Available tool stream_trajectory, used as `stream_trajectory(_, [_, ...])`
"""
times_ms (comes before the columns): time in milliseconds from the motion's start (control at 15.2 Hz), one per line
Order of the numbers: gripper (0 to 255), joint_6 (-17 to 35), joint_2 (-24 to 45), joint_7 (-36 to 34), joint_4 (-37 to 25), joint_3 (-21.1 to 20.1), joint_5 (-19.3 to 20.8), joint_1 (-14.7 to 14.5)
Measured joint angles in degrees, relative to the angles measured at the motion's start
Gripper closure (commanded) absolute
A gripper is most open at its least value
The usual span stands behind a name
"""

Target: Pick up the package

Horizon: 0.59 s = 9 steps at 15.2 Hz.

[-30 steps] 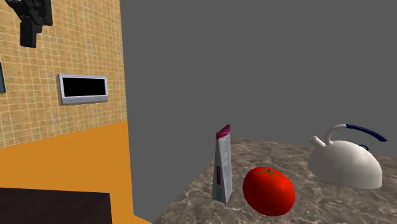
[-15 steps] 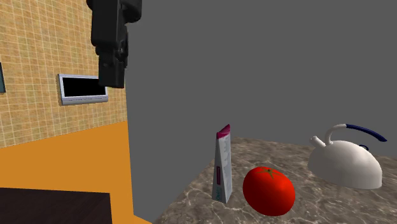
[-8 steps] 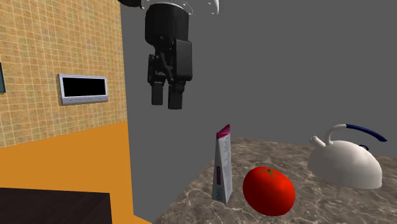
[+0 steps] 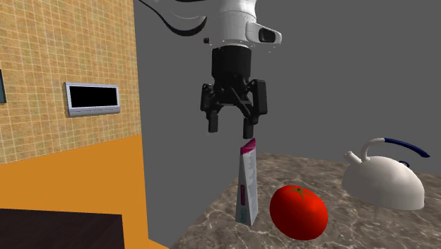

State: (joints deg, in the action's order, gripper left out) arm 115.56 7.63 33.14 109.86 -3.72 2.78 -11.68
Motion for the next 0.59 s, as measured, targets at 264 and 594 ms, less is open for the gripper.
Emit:
stream_trajectory(264, [0, 0.9, 6.1, 3.6, -5.7, -1.6, 0.4, -1.3])
stream_trajectory(594, [0, 3.7, 8.5, 4.4, -5.4, -1.7, 0.7, -1.4])
